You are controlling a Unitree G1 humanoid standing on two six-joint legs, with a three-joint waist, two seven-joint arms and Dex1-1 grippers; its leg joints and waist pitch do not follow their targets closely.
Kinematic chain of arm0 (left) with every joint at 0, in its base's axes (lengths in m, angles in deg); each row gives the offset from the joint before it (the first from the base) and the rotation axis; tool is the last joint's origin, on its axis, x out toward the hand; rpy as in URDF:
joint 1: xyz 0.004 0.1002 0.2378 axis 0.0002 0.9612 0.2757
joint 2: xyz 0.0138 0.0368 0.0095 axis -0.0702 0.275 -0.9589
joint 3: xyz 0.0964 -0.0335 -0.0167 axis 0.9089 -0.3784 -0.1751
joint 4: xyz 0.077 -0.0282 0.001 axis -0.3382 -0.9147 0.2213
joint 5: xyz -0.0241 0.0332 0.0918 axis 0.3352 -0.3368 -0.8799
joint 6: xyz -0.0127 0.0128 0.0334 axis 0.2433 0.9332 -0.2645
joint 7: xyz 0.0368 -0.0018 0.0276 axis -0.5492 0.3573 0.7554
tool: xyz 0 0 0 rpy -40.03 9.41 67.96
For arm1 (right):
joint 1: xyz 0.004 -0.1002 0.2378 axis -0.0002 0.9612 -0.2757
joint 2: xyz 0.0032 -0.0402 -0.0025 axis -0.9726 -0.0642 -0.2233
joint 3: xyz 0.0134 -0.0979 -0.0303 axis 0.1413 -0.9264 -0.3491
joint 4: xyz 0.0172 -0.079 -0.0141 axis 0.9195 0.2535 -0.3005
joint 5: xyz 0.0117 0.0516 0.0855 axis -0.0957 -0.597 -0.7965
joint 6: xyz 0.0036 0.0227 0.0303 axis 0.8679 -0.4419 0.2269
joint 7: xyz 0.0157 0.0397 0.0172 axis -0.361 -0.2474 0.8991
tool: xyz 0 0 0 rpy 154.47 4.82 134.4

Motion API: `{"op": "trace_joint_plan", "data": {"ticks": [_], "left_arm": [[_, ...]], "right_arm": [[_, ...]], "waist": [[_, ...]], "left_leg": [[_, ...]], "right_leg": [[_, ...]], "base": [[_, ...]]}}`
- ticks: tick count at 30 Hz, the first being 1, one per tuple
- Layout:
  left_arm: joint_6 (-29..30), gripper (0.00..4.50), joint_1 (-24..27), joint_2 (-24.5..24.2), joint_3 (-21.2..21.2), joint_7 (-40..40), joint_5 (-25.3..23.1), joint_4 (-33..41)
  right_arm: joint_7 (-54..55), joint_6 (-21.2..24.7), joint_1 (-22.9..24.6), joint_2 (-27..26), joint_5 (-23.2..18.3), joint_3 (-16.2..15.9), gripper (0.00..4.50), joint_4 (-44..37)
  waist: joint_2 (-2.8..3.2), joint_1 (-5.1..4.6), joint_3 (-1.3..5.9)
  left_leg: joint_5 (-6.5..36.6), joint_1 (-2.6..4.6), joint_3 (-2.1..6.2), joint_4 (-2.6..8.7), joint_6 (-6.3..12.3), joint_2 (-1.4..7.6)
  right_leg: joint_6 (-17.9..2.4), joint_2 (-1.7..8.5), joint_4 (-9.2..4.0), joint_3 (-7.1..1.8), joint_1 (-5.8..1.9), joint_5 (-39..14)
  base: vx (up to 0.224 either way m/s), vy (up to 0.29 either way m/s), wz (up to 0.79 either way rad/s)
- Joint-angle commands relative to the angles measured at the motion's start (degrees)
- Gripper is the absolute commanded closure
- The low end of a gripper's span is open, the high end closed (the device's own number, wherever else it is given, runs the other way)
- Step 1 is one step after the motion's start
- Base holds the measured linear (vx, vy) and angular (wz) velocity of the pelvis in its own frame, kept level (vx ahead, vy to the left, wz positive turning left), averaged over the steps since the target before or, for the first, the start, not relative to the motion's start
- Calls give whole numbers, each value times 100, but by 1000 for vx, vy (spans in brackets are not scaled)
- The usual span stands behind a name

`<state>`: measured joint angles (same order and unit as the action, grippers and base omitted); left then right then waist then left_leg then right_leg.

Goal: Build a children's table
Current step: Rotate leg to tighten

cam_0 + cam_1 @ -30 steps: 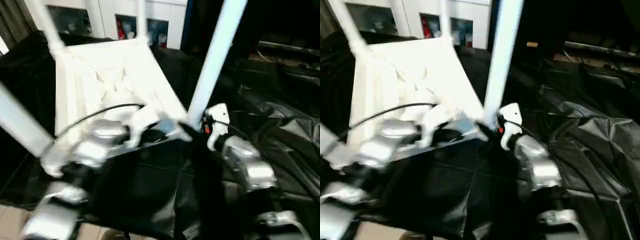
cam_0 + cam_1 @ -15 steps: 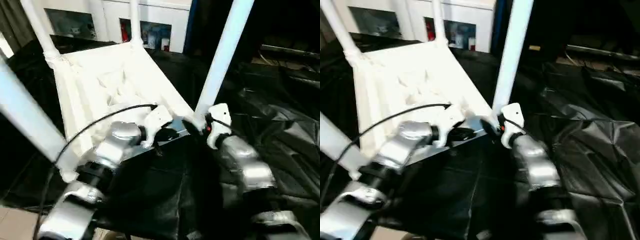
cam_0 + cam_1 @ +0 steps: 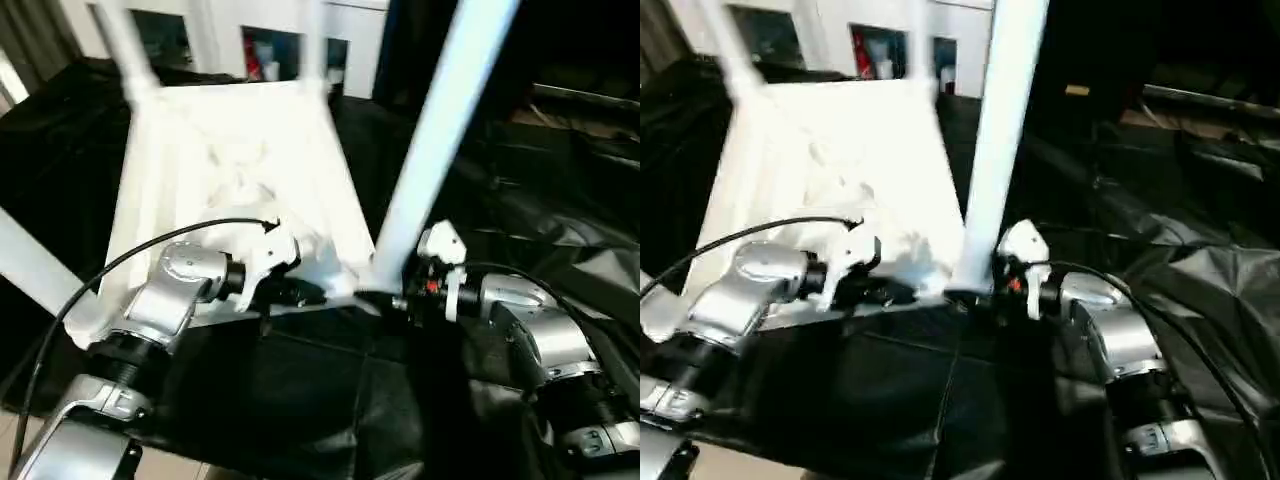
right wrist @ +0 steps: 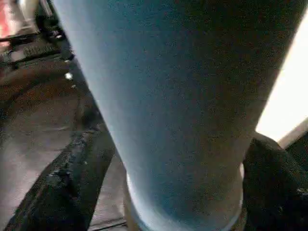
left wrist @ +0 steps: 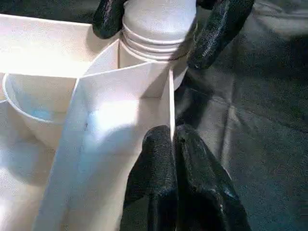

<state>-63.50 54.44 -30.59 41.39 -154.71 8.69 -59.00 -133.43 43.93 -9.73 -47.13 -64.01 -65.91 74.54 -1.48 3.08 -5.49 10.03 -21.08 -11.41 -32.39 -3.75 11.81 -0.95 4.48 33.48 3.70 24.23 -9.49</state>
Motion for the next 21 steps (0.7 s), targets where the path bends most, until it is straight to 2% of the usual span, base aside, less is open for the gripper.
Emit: {"op": "trace_joint_plan", "data": {"ticks": [1, 5, 8, 11, 16, 19, 21], "left_arm": [[22, 450, 107, 13, 124, -232, 196, 130], [24, 450, 98, 9, 69, -223, 226, 121], [5, 450, 84, 19, 59, -202, 241, 99], [-21, 450, 71, 29, 51, -187, 244, 69], [-27, 450, 73, 23, 45, -179, 247, 55], [-66, 450, 53, 71, 19, -7, 184, -17], [-126, 450, -47, 294, -31, 611, -39, -249]], "right_arm": [[-194, -42, -13, 133, 0, -72, 66, -63], [-294, -16, -28, 153, -24, -102, 66, -67], [-314, -12, -56, 134, -32, -112, 98, -41], [-332, 31, -75, 99, -102, -100, 122, -59], [-360, 66, -44, 88, -138, -113, 170, -97], [-254, 131, 44, 6, -167, -94, 173, -111], [621, 89, 50, -276, 99, 23, 178, 209]], "waist": [[-52, 9, 398], [-61, 13, 370], [-73, 11, 369], [-64, 10, 374], [-64, 13, 390], [-60, 14, 383], [-65, 3, 362]], "left_leg": [[516, 69, 23, 275, 751, 177], [847, 72, 28, 288, 534, 166], [933, 67, 39, 291, 436, 154], [861, 64, 41, 289, 436, 151], [708, 56, 37, 272, 527, 146], [731, 53, 38, 271, 539, 145], [846, 50, 40, 285, 486, 147]], "right_leg": [[-1613, 326, -221, -261, -343, -506], [-1442, 341, -284, -283, -327, -1060], [-1310, 344, -304, -290, -325, -1308], [-1299, 332, -295, -289, -323, -1232], [-1399, 319, -253, -282, -335, -877], [-1400, 317, -257, -277, -333, -917], [-1331, 328, -291, -282, -310, -1157]], "base": [[0, 0, 0], [0, 0, 0], [0, 0, 0], [0, 0, 0], [0, 0, 0], [0, 0, 0], [0, 0, 0]]}}
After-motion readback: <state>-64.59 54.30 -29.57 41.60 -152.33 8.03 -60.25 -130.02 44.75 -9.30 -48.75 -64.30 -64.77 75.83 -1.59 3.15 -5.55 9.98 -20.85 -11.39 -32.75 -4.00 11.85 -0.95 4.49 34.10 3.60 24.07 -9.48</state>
